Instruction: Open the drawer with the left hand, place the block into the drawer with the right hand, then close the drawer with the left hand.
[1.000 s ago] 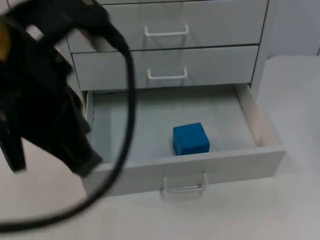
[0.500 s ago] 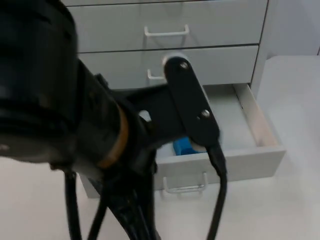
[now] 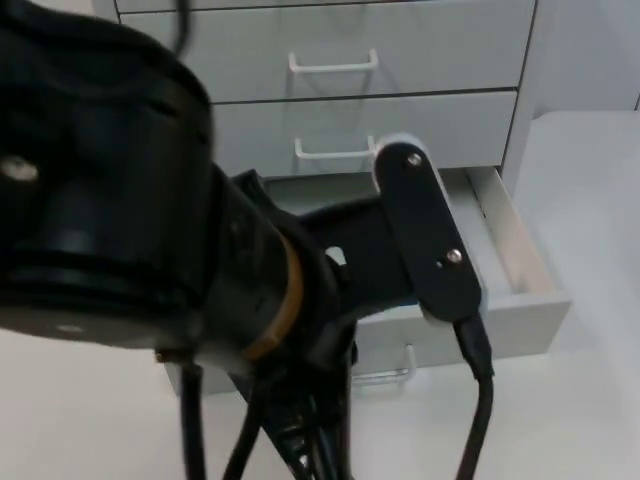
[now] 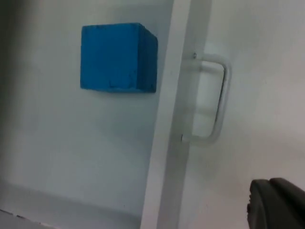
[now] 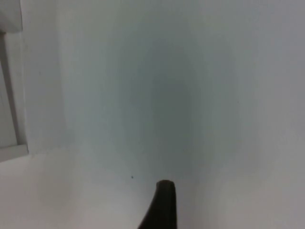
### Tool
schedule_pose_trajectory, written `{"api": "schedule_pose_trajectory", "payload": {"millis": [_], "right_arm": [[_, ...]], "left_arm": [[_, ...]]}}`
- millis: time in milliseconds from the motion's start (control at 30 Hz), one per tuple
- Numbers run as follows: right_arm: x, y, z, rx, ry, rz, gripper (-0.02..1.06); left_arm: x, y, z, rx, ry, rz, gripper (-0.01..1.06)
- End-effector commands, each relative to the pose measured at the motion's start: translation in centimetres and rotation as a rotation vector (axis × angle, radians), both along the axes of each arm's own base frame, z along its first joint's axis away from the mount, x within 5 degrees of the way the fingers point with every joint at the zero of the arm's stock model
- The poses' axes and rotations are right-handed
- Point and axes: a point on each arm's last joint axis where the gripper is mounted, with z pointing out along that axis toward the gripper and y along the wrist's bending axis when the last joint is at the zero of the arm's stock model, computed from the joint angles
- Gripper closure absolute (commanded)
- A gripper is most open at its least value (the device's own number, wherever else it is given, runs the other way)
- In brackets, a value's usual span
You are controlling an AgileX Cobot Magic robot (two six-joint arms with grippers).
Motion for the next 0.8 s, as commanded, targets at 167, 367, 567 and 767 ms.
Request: {"api": "schedule_pose_trajectory", "payload": {"millis": [167, 367, 567, 767], "right_arm": [[-0.1, 0.2, 0.0, 0.001, -0.010, 0.007, 0.33], [-0.1, 0.2, 0.0, 0.001, -0.013, 0.007, 0.33], [0.0, 0.2, 0.0, 0.001, -0.017, 0.008, 0.33], [0.0, 0.2, 0.0, -0.001, -0.017, 0.008, 0.33]], "left_arm": [[1.3, -2.2, -1.6, 0.058, -0.010, -0.021, 1.05], [2.2, -3.4, -4.0, 0.141, -0.023, -0.069, 1.05], [3.0, -4.0, -6.4, 0.212, -0.051, -0.097, 1.05], [3.9, -3.9, -7.4, 0.222, -0.142, -0.027, 1.05]]}}
